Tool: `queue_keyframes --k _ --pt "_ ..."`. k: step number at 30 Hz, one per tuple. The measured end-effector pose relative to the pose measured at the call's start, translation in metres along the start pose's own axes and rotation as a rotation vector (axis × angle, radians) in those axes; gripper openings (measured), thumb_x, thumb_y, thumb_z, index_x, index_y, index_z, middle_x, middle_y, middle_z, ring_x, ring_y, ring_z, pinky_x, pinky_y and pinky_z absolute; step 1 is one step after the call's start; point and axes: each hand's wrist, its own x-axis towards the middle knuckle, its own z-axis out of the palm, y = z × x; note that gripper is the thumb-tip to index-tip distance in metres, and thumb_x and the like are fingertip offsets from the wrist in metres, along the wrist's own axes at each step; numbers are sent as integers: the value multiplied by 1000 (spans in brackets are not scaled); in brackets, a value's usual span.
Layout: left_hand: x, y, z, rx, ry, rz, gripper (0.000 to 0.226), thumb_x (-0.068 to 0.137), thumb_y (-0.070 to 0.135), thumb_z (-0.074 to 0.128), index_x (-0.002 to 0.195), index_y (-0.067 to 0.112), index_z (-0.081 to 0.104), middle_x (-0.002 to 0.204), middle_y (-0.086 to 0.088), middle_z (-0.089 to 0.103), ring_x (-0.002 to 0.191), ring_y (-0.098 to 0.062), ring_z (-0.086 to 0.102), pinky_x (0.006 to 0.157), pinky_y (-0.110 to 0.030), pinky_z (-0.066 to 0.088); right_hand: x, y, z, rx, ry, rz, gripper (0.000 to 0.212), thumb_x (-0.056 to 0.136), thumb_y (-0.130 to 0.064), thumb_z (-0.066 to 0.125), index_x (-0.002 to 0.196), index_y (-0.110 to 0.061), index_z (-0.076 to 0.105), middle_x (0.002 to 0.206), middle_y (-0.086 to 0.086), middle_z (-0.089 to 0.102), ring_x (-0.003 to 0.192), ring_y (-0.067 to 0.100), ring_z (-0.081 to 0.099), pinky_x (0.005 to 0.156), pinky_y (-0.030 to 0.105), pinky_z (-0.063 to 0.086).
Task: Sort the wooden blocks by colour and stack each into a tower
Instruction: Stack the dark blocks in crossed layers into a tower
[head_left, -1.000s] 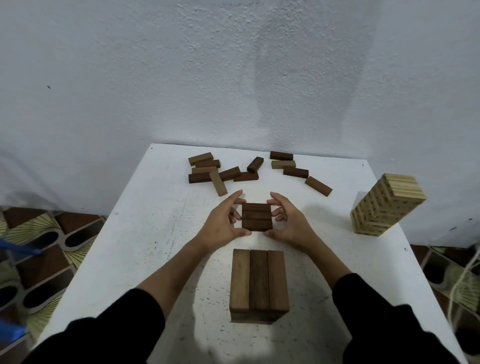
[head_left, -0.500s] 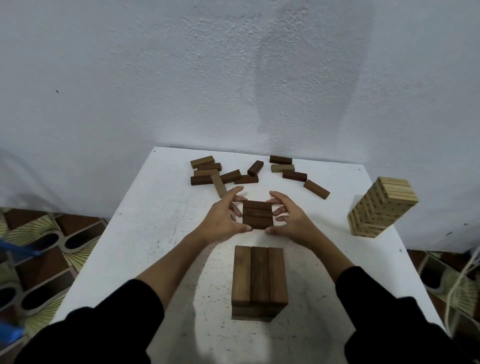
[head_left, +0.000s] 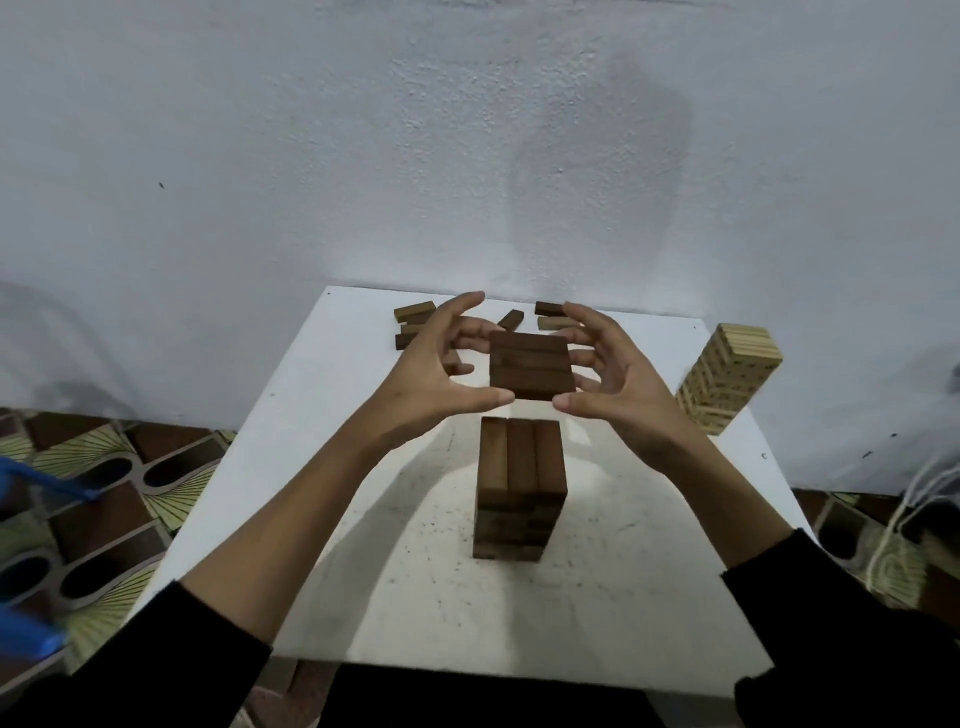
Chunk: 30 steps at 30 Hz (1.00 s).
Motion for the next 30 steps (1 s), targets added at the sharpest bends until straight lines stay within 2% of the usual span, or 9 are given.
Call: queue_keyframes --k 5,9,16,26,30 --pt "-33 6 5 21 -37 5 99 55 33 83 140 27 34 119 9 59 111 -7 55 97 -35 45 -32 -2 8 -22 -36 -1 88 58 -19 80 137 -30 42 123 1 49 119 22 50 109 49 37" --pt "-46 6 9 27 -54 -10 102 52 41 81 141 28 33 121 6 57 114 -9 54 96 -32 45 -45 1 13 -32 -30 11 83 61 -10 75 132 -37 42 121 -4 50 119 18 49 111 47 34" --pt "-57 1 12 59 -76 -37 98 59 25 82 143 29 32 119 8 58 115 -7 53 100 -34 43 -57 2 18 -102 -54 37 82 62 -12 74 132 -40 40 119 -8 49 117 9 49 112 38 31" --pt "-61 -3 13 76 -105 -68 98 57 40 81 140 36 31 121 12 54 118 -2 50 102 -31 42 -57 5 18 -165 -93 45 85 63 -18 73 136 -40 34 123 -11 47 120 5 45 112 36 28" --pt "-63 -3 14 96 -125 -64 100 62 32 80 146 32 24 131 11 50 123 3 45 105 -29 38 -57 4 18 -255 -142 32 96 64 -29 77 143 -36 21 134 -10 43 127 -4 37 111 30 22"
